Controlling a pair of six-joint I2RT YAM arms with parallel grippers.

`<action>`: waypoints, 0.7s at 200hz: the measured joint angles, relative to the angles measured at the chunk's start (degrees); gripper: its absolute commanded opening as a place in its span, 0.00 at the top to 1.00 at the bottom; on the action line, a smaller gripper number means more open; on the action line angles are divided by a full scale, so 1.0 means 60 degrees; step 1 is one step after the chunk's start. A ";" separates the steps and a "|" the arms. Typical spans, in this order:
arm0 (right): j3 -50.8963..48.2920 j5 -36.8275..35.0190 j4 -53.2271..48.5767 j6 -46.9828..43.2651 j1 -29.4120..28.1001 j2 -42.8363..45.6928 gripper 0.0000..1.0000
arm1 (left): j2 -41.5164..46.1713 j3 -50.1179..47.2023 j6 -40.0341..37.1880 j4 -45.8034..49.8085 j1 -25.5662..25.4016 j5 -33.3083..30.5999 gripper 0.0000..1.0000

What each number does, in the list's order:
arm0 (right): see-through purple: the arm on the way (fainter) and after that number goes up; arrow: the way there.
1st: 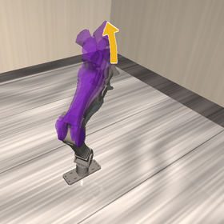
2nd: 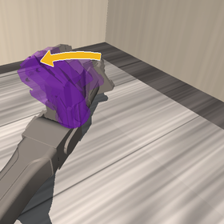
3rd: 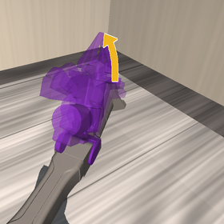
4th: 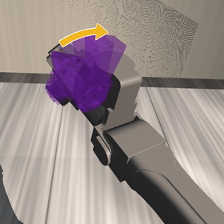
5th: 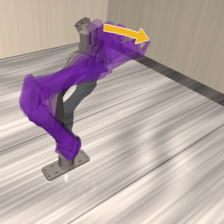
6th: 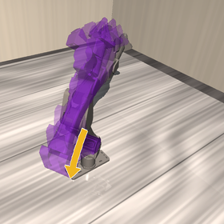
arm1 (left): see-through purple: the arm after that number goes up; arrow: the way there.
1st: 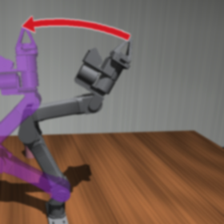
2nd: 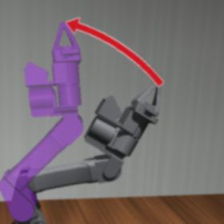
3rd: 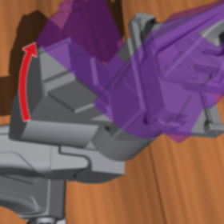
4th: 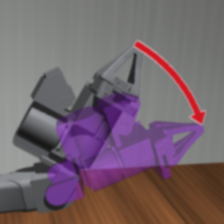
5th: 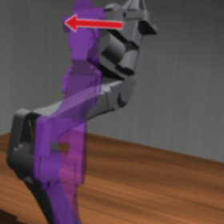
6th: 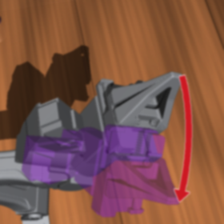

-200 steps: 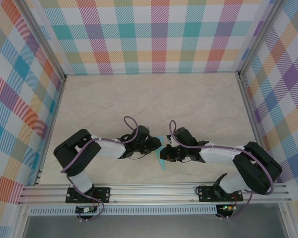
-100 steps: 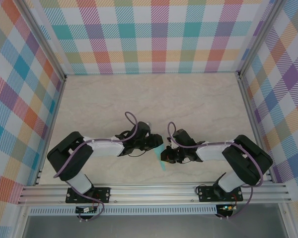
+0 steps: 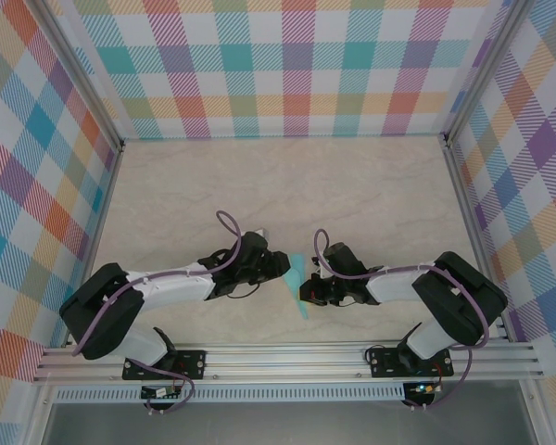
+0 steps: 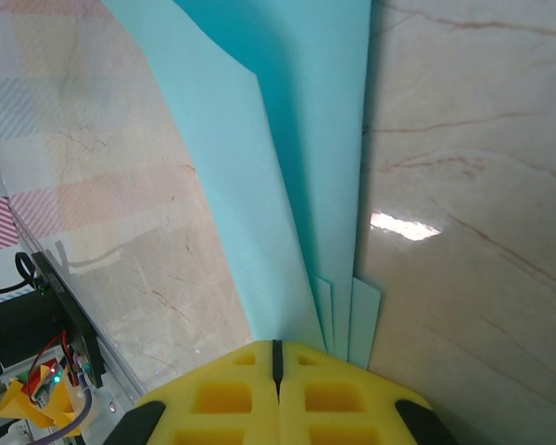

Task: Fold a paper plane with a square sheet of paper (pick it up from the middle)
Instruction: Fold the wing for the fifth time at the center of the table.

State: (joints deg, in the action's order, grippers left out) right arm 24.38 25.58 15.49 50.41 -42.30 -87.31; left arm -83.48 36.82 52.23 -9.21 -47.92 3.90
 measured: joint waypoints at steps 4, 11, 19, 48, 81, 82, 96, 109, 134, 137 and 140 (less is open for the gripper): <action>-0.0011 0.0000 0.0025 0.0000 0.0000 0.0004 0.97 | -0.0080 -0.0007 0.0007 -0.0018 0.0011 0.0007 0.63; -0.0029 0.0000 0.0058 0.0000 0.0000 0.0004 0.96 | -0.0219 -0.0007 0.0040 -0.0098 0.0025 0.0018 0.63; -0.0058 0.0004 0.0117 0.0004 0.0004 0.0004 0.96 | -0.0386 -0.0007 0.0076 -0.0251 0.0047 0.0087 0.63; -0.0127 0.0040 0.0255 0.0025 0.0029 0.0004 0.97 | -0.0987 -0.0007 0.0149 -0.0852 0.0102 0.0353 0.63; -0.0175 0.0066 0.0353 0.0025 0.0036 0.0004 0.96 | -0.1381 -0.0007 0.0149 -0.1253 0.0164 0.0517 0.64; -0.0175 0.0066 0.0357 0.0025 0.0036 0.0004 0.97 | -0.1395 -0.0007 0.0149 -0.1264 0.0164 0.0521 0.64; -0.0182 0.0066 0.0375 0.0025 0.0036 0.0004 0.96 | -0.1501 -0.0007 0.0149 -0.1373 0.0197 0.0594 0.64; -0.0186 0.0066 0.0386 0.0025 0.0036 0.0000 0.97 | -0.1610 -0.0007 0.0149 -0.1526 0.0211 0.0634 0.64; -0.0200 0.0073 0.0419 0.0025 0.0044 -0.0004 0.97 | -0.1876 0.0004 0.0146 -0.1763 0.0259 0.0710 0.64; -0.0200 0.0076 0.0423 0.0025 0.0044 -0.0004 0.97 | -0.1912 0.0015 0.0146 -0.1767 0.0270 0.0714 0.64; -0.0200 0.0076 0.0419 0.0025 0.0044 -0.0004 0.97 | -0.1949 0.0018 0.0146 -0.1778 0.0273 0.0736 0.64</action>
State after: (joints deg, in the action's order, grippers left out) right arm 23.18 26.04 18.00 50.57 -42.04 -87.33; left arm -95.18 36.93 53.10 -19.88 -46.28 8.32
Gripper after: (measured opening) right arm 0.047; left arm 0.363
